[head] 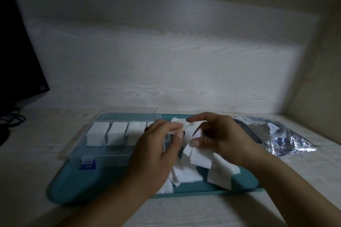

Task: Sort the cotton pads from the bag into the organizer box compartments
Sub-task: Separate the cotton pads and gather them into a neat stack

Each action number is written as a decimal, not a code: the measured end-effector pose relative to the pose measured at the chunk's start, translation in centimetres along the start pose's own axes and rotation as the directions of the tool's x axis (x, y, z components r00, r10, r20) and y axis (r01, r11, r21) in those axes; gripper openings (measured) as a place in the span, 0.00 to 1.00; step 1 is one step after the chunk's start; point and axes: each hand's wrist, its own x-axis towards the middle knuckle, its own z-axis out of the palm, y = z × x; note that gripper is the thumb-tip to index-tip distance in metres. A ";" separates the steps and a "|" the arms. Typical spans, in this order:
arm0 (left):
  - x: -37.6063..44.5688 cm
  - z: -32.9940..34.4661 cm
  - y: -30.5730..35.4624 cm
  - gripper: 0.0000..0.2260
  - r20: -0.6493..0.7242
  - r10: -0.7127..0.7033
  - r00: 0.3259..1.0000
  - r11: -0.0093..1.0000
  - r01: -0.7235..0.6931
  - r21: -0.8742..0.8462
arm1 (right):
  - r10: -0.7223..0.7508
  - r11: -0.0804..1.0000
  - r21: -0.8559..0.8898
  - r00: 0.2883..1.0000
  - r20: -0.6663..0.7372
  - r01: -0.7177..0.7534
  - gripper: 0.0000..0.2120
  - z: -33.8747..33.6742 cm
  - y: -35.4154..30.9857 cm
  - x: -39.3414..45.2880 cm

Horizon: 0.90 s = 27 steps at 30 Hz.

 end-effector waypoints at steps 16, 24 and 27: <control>1.1 -0.6 2.6 0.21 0.436 -0.541 0.719 0.310 0.652 -0.692 | -0.233 0.923 -0.322 0.972 -0.032 0.211 0.41 2.1 -2.3 -1.7; 1.3 -0.2 2.9 0.20 0.394 -0.494 0.775 0.284 0.572 -0.769 | -0.286 0.759 -0.585 0.953 0.097 0.287 0.45 3.0 -1.7 -1.6; 1.1 -0.1 3.0 0.19 0.394 -0.484 0.782 0.312 0.574 -0.757 | -0.300 0.788 -0.553 0.953 0.037 0.269 0.41 3.1 -1.9 -1.7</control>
